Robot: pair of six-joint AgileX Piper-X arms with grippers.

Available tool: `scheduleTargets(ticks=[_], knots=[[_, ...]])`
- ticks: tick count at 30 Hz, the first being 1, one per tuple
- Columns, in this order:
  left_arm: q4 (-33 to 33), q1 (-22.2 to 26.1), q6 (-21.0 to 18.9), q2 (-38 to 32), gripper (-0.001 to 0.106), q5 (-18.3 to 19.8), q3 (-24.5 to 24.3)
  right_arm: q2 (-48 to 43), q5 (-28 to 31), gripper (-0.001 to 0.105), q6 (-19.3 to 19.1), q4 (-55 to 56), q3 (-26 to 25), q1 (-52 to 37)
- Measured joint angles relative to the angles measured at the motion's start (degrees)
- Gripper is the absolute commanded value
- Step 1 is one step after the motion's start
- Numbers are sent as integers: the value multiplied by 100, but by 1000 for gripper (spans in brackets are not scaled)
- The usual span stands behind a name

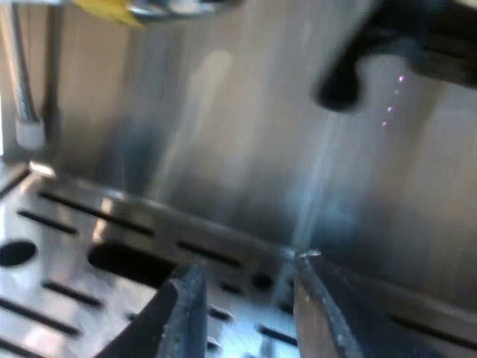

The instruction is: Put the handle in the coffee machine

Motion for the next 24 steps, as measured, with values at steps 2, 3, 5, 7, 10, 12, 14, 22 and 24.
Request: scheduleTargets(ticks=[2, 3, 5, 7, 10, 12, 14, 22, 24], knots=[[0, -46, 20, -16, 0, -357, 0, -329, 0, 31, 22, 223, 159, 0], [0, -96, -29, -70, 0, -576, 0, -545, 0, 31, 29, 359, 254, 0], [40, -127, -89, -95, 0, -692, 0, -629, 0, 31, 27, 428, 291, 0], [39, -125, -99, -92, 0, -692, 0, -907, 0, 31, 47, 564, 397, 0], [39, -125, -93, -92, 0, -692, 0, -1800, 0, 31, 45, 1260, 601, 0], [-19, -125, -103, -95, 0, -692, 14, -2098, 0, 31, 45, 1498, 610, 0], [-49, -125, -36, -131, 0, -692, 28, -2478, 0, 31, 51, 1766, 606, 0], [-86, -131, 50, -172, 0, -727, 58, -3317, 86, 31, 68, 2519, 606, 0], [-86, -144, 50, -172, 0, -727, 58, -3375, 98, 31, 68, 2582, 606, -5]])
